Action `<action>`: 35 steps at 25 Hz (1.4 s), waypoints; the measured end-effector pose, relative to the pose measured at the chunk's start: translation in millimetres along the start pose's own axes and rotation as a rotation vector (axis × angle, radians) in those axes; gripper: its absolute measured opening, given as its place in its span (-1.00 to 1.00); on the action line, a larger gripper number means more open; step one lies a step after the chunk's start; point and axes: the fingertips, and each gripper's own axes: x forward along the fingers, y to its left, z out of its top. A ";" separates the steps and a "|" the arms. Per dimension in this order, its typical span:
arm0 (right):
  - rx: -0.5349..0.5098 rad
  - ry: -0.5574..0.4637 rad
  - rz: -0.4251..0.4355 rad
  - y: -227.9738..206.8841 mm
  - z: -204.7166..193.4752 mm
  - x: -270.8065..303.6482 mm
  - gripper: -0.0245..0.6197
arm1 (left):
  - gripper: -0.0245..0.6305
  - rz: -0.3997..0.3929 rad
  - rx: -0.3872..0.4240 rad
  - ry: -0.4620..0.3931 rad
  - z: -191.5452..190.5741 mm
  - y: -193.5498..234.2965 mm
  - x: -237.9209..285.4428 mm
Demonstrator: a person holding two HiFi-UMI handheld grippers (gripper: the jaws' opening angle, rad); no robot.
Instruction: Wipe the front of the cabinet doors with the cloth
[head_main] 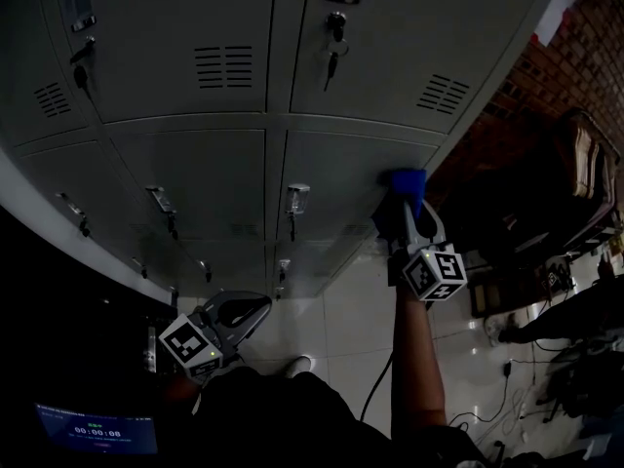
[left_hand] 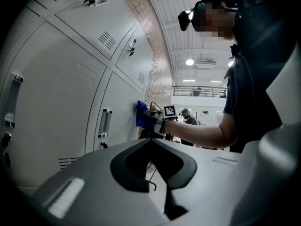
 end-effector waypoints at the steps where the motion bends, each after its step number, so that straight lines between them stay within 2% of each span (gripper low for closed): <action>1: 0.004 -0.003 0.020 9.4 0.1 -1.4 -0.67 | -0.92 0.000 -0.001 0.002 -1.7 -0.1 -1.4; 9: 0.015 0.028 0.188 108.9 -20.5 15.6 -0.67 | -0.92 0.015 -0.017 0.004 1.3 0.3 -28.6; 14: 0.032 0.059 0.295 175.4 -36.6 41.2 -0.67 | -0.92 0.055 -0.021 -0.002 -3.6 6.9 -54.1; 19: 0.006 0.107 0.350 212.2 -58.2 59.8 -0.67 | -0.92 0.086 -0.032 -0.008 1.4 9.7 -75.8; 22: 0.012 0.132 0.351 218.1 -68.7 69.7 -0.67 | -0.92 0.112 -0.035 -0.009 0.1 14.5 -88.4; 25: 0.027 0.155 0.316 209.8 -75.9 76.0 -0.67 | -0.92 0.128 -0.045 -0.005 -1.0 17.5 -96.3; 35: 0.048 0.167 0.265 175.3 -76.7 68.7 -0.67 | -0.92 0.100 -0.041 -0.016 0.6 17.8 -87.2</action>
